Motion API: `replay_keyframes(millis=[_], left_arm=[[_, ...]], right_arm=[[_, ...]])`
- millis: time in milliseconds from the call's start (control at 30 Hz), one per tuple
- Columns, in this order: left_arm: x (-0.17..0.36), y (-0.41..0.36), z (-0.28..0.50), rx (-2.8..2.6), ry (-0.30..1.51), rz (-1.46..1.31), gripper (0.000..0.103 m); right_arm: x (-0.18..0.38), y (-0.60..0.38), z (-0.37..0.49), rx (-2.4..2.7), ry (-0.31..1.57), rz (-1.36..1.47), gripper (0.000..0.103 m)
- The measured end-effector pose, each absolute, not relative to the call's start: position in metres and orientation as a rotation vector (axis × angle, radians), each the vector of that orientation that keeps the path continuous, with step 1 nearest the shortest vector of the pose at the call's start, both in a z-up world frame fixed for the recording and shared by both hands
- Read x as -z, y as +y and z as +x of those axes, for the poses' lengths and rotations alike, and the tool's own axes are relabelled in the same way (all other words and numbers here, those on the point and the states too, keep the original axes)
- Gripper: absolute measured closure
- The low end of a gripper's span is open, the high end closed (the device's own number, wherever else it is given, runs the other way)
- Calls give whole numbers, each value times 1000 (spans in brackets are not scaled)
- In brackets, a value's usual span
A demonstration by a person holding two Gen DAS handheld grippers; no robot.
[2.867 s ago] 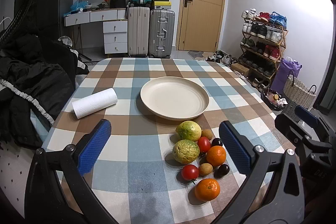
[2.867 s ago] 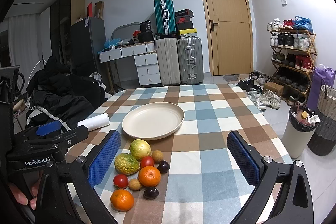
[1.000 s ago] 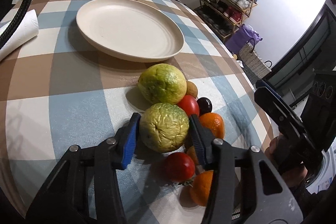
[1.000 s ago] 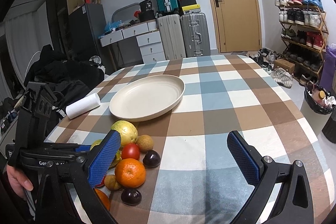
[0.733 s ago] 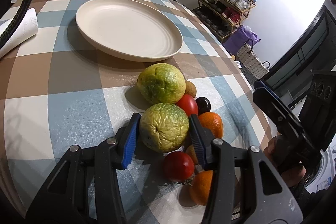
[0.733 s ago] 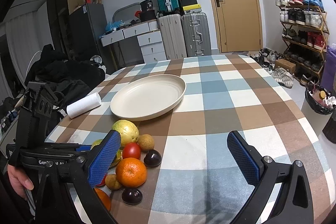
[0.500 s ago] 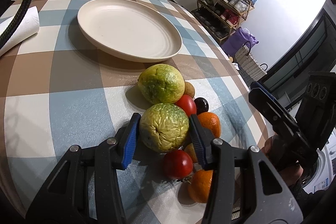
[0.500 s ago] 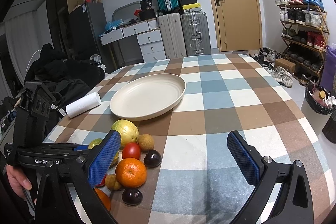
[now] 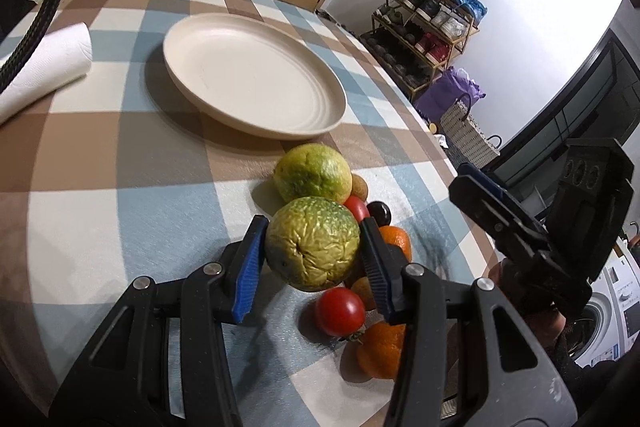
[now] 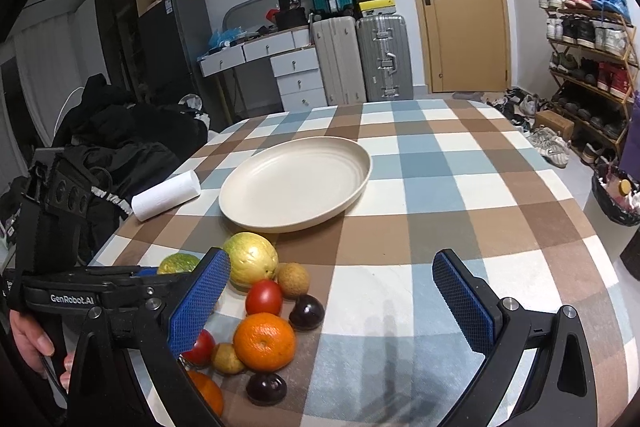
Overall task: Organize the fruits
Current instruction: 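Grasp the bumpy green citrus with the left tool while the right tool grasps the yellow-green citrus, then carry both citrus fruits onto the white plate and open both tools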
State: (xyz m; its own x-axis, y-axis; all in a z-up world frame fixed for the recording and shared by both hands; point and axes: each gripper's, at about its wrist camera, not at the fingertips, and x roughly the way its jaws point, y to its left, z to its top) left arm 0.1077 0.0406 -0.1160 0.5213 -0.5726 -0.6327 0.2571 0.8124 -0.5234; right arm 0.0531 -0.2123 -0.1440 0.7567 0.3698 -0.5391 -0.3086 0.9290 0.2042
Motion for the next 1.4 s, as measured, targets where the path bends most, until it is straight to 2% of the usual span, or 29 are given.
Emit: replay_keyframes(millis=[667, 833, 900, 967, 1067, 1400], left_arm=[[112, 112, 100, 390, 853, -456, 59], [113, 117, 99, 381, 849, -465, 59], [113, 120, 97, 374, 844, -471, 59], [112, 121, 97, 368, 839, -468, 59], [111, 122, 95, 358, 836, -466, 59], [102, 115, 104, 343, 840, -448, 59]], right_arm=[[159, -119, 104, -581, 799, -119, 1], [165, -108, 111, -561, 838, -174, 13], [168, -106, 112, -564, 859, -187, 27], [171, -102, 113, -568, 872, -210, 32], [174, -98, 112, -575, 884, -237, 53], [161, -110, 105, -632, 830, -173, 53]])
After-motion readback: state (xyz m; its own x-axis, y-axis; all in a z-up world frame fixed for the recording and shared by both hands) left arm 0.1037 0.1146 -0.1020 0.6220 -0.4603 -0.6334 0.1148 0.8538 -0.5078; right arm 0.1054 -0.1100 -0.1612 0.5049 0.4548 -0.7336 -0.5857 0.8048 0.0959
